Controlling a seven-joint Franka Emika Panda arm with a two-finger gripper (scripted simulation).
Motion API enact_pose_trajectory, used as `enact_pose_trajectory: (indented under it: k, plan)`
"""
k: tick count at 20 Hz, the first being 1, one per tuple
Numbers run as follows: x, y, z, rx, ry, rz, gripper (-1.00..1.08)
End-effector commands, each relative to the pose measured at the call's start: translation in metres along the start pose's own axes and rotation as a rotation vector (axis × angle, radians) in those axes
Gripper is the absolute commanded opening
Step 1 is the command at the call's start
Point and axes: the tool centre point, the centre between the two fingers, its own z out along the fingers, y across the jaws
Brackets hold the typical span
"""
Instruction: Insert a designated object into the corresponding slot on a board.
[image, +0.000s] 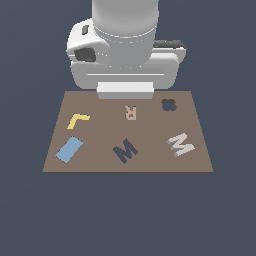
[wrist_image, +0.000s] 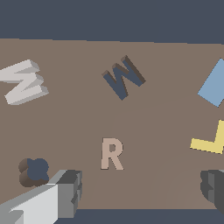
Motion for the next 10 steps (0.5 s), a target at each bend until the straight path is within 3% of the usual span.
enact_pose_trajectory:
  k: [1,10]
  plan:
    - [0.0000,0.0000,0.0000,0.000,0.000,0.000,1.00]
    - [-0.0009,-0.0072,0.0037,0.001,0.001,0.044,1.00]
